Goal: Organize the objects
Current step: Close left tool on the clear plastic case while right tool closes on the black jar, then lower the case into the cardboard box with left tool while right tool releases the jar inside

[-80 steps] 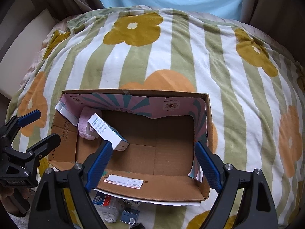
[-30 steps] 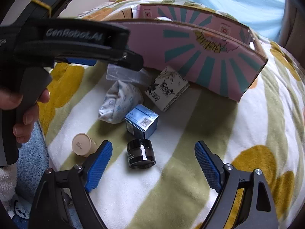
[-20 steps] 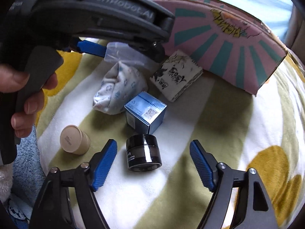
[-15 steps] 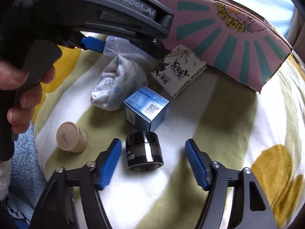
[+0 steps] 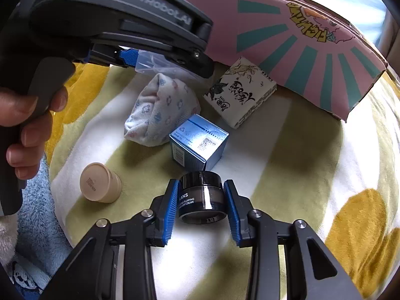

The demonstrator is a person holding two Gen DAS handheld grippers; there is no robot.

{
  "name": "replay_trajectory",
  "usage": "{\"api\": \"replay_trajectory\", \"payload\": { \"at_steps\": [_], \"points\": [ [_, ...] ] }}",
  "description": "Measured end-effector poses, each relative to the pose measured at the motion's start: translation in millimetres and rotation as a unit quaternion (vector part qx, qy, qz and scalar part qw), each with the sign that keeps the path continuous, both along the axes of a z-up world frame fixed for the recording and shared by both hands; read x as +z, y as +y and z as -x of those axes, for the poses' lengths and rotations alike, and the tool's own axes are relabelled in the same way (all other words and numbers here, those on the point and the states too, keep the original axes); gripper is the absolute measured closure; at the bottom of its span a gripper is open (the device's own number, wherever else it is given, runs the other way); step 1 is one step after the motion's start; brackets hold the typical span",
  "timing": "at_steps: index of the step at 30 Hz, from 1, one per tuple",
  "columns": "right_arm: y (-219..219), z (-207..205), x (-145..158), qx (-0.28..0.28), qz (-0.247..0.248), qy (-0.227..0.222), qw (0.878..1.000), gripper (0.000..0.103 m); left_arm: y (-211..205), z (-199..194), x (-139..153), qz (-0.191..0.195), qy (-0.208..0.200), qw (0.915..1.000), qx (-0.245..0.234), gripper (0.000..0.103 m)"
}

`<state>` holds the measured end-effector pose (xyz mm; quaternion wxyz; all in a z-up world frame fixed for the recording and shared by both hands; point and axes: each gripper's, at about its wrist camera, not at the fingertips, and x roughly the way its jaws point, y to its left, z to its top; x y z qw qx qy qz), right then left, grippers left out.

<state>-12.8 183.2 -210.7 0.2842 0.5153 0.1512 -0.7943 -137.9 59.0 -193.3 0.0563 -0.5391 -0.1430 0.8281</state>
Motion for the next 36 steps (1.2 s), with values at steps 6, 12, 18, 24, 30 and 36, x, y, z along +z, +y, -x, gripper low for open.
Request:
{"api": "replay_trajectory", "payload": {
  "at_steps": [6,12,18,24,30,36],
  "points": [
    [0.1,-9.4,9.3,-0.008,0.007,0.004,1.000,0.069,-3.0,0.3,12.7,-0.006,0.012,0.9999,-0.003,0.046],
    [0.6,-17.4,27.0,-0.018,0.014,0.013,1.000,0.070,-16.2,-23.5,28.1,-0.011,0.033,0.9993,-0.012,0.046],
    [1.8,-27.8,54.0,-0.037,0.022,0.029,0.999,0.070,-20.6,-39.3,64.8,-0.020,0.069,0.9972,-0.019,0.046],
    [16.4,16.8,92.3,-0.075,0.040,0.041,0.996,0.070,-29.8,-50.2,105.0,-0.023,0.106,0.9937,-0.027,0.046],
    [21.5,35.1,123.4,-0.096,0.057,0.044,0.993,0.070,-37.9,-56.6,145.8,-0.014,0.143,0.9886,-0.044,0.046],
    [18.0,53.6,168.2,-0.106,0.054,0.073,0.990,0.070,-43.8,-44.5,176.5,0.000,0.167,0.9840,-0.063,0.046]
  ]
}}
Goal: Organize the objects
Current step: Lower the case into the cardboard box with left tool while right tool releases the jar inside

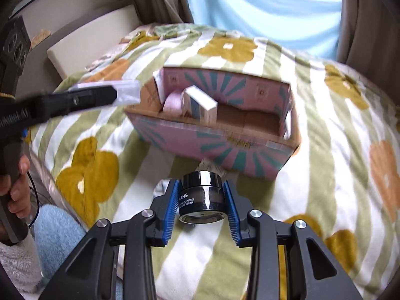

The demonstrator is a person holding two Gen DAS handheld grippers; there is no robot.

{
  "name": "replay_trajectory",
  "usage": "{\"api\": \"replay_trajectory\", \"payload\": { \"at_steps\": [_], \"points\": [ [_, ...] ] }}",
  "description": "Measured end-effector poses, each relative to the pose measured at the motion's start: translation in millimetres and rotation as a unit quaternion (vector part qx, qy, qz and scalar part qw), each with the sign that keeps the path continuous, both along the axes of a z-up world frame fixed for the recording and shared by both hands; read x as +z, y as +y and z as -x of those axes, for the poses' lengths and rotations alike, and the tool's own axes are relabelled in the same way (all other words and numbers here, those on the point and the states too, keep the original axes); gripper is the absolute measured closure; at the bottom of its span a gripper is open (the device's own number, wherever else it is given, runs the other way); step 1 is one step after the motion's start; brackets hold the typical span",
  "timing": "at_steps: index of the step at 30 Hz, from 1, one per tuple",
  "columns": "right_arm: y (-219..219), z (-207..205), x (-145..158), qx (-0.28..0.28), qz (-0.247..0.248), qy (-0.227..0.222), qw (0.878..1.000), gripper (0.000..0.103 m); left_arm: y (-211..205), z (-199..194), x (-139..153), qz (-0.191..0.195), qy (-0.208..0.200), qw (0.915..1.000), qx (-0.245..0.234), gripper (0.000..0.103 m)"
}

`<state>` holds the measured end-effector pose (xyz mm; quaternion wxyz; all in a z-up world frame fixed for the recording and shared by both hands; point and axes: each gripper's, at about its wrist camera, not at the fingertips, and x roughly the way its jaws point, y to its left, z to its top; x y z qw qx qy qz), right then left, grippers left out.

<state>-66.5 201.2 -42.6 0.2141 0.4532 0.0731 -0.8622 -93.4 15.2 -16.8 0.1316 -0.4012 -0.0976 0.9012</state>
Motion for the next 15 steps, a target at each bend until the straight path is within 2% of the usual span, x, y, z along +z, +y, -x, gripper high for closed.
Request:
{"api": "replay_trajectory", "payload": {
  "at_steps": [7,15],
  "points": [
    [-4.8,40.9,36.2,-0.024,-0.001,0.010,1.000,0.070,-1.4,33.2,17.6,0.026,0.011,0.9994,-0.019,0.046],
    [-9.5,105.0,34.1,-0.053,-0.003,-0.022,0.998,0.070,-2.9,82.9,10.6,0.050,0.001,0.9983,-0.028,0.046]
  ]
}}
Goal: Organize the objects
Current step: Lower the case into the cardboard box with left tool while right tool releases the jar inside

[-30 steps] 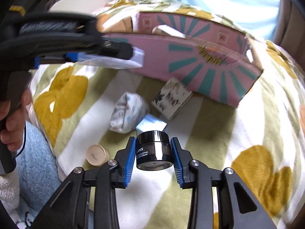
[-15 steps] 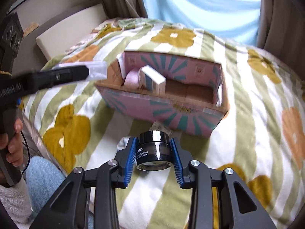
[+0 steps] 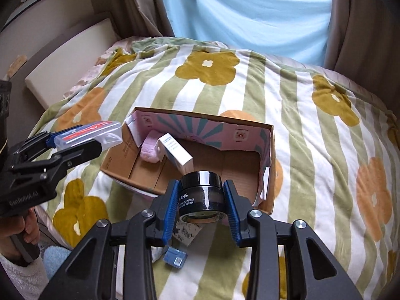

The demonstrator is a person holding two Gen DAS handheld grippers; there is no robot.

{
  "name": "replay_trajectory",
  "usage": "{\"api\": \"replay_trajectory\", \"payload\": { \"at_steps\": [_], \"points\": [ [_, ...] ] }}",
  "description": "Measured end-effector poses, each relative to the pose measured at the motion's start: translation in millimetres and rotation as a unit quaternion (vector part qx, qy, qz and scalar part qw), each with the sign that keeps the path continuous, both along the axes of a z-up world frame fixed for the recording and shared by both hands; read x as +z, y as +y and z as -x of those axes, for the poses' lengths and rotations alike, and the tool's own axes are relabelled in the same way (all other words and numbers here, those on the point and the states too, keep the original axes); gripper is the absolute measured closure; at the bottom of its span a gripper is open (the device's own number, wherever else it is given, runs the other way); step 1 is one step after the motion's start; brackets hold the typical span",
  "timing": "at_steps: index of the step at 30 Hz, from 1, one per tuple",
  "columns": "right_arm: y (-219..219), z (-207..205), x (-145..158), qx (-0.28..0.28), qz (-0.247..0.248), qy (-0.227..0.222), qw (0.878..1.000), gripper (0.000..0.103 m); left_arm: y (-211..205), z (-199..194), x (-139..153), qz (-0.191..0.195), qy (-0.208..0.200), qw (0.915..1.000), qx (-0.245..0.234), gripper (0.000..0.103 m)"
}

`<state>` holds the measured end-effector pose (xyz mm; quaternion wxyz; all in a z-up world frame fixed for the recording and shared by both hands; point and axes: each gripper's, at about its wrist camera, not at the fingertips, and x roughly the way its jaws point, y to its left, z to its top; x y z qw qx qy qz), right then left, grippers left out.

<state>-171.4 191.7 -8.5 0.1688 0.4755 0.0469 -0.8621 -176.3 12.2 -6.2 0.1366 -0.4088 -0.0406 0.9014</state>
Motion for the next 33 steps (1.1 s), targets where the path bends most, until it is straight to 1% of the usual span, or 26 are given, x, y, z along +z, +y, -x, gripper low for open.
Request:
{"api": "replay_trajectory", "payload": {
  "at_steps": [3,6,11,13,17,20,24,25,26,27,28,29,30,33],
  "points": [
    [-1.0,22.3,-9.0,-0.007,0.004,-0.017,1.000,0.070,-0.7,18.8,-9.8,0.005,-0.010,0.9999,0.000,0.046],
    [-1.9,44.3,-23.1,-0.017,-0.006,-0.026,0.999,0.070,-1.8,38.7,-22.8,0.011,-0.021,0.9997,0.000,0.046],
    [-1.1,71.6,-47.4,-0.029,-0.006,-0.052,0.998,0.070,-3.0,68.3,-50.2,0.015,-0.042,0.9990,0.000,0.046],
    [-1.8,79.0,-55.3,-0.030,-0.009,-0.057,0.998,0.070,-3.4,78.9,-62.3,0.011,-0.054,0.9985,0.001,0.046],
    [-1.4,89.1,-66.8,-0.033,-0.008,-0.064,0.997,0.070,-1.9,91.1,-78.3,0.007,-0.067,0.9977,0.002,0.046],
    [-0.1,92.4,-71.9,-0.032,-0.004,-0.068,0.997,0.070,1.1,96.3,-85.1,0.005,-0.072,0.9974,0.000,0.046],
    [-0.6,94.8,-75.7,-0.025,-0.005,-0.070,0.997,0.069,4.5,96.9,-85.4,0.008,-0.071,0.9974,0.002,0.046],
    [-2.2,95.4,-77.0,-0.018,-0.006,-0.074,0.997,0.067,4.0,96.4,-84.6,0.009,-0.067,0.9977,0.005,0.045],
    [-4.1,95.8,-78.2,-0.014,-0.009,-0.079,0.997,0.062,4.9,94.8,-83.2,0.012,-0.063,0.9979,0.008,0.036],
    [-4.9,95.7,-78.7,-0.016,-0.016,-0.081,0.996,0.045,5.4,93.4,-82.5,0.019,-0.061,0.9979,0.011,0.022],
    [-4.6,94.5,-77.4,-0.022,-0.020,-0.073,0.997,0.028,5.6,91.0,-81.7,0.023,-0.059,0.9979,0.012,0.002],
    [-3.8,93.1,-75.7,-0.027,-0.021,-0.063,0.997,0.024,5.8,88.9,-81.6,0.024,-0.055,0.9981,0.011,0.000],
    [-2.3,91.6,-73.4,-0.032,-0.019,-0.053,0.998,0.022,5.6,86.7,-81.6,0.023,-0.054,0.9982,0.008,0.000],
    [0.9,92.0,-72.8,-0.038,-0.015,-0.057,0.998,0.022,3.9,82.8,-81.9,0.024,-0.055,0.9982,0.007,0.000]
  ]
}}
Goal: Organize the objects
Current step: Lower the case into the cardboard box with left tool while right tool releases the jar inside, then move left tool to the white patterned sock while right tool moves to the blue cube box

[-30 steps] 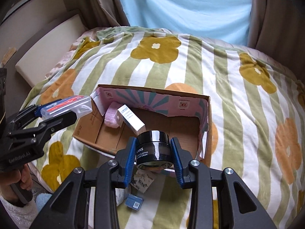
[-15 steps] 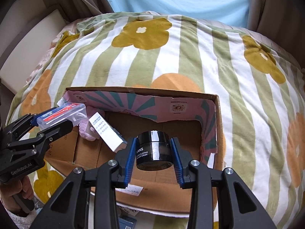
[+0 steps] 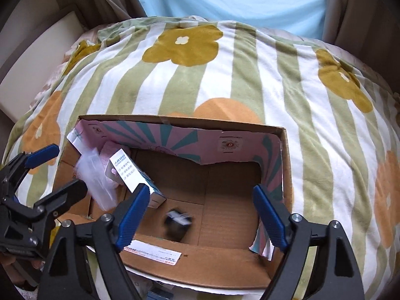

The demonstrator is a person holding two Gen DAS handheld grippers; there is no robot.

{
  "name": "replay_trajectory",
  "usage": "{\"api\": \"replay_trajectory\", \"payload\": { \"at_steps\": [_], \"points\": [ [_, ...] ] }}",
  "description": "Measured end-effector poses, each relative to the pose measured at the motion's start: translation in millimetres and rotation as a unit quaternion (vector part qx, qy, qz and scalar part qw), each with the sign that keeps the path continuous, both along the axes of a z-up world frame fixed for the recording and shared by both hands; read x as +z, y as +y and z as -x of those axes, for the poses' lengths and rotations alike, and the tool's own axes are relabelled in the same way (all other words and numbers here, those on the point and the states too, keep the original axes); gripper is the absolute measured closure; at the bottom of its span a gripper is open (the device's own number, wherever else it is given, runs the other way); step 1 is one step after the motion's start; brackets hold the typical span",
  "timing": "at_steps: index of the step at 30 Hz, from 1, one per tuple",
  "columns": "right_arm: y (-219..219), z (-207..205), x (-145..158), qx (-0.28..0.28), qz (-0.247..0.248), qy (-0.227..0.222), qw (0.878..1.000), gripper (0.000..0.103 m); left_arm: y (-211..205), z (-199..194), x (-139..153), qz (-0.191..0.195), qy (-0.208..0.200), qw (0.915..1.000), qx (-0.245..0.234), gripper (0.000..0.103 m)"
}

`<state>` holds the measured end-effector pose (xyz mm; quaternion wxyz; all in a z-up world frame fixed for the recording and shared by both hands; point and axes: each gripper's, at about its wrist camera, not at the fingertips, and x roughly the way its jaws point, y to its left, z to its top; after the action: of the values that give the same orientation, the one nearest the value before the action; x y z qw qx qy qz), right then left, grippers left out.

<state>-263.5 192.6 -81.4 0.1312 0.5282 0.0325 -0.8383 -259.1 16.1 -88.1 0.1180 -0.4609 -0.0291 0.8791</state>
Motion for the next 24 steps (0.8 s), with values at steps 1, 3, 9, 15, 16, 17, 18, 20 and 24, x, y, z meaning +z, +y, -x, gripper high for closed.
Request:
{"api": "replay_trajectory", "payload": {
  "at_steps": [1,3,9,15,16,17,18,20,24],
  "points": [
    [1.1,0.0,-0.1,-0.002,0.003,-0.003,1.000,0.022,-0.4,-0.7,-0.8,-0.002,-0.004,1.0000,-0.001,0.000],
    [2.1,-0.9,-0.4,-0.004,0.007,-0.007,1.000,0.022,-1.1,-3.5,-0.5,-0.005,-0.003,1.0000,-0.001,0.000],
    [2.5,-4.3,0.9,-0.005,0.010,-0.010,1.000,0.022,1.4,-9.9,5.3,-0.003,-0.001,1.0000,-0.003,0.000],
    [2.5,-14.3,11.6,-0.004,0.001,0.003,1.000,0.022,-2.3,-21.2,18.3,0.001,0.010,0.9999,-0.004,0.000],
    [2.9,-17.5,15.0,-0.004,-0.003,0.007,1.000,0.022,-4.1,-25.1,21.6,0.002,0.012,0.9999,-0.003,0.000],
    [3.9,-20.6,18.2,-0.005,-0.004,0.011,1.000,0.022,-5.5,-28.5,24.8,0.004,0.014,0.9999,-0.001,0.000],
    [5.0,-23.9,21.8,-0.006,-0.003,0.014,1.000,0.022,-6.6,-32.3,28.7,0.004,0.017,0.9998,0.000,0.000],
    [7.8,-31.3,30.3,-0.007,0.003,0.021,1.000,0.022,-9.2,-40.4,38.6,0.004,0.024,0.9997,0.001,0.000],
    [10.0,-49.2,51.9,-0.006,0.009,0.037,0.999,0.022,-12.7,-60.0,62.6,0.007,0.041,0.9991,0.002,0.000]
  ]
}}
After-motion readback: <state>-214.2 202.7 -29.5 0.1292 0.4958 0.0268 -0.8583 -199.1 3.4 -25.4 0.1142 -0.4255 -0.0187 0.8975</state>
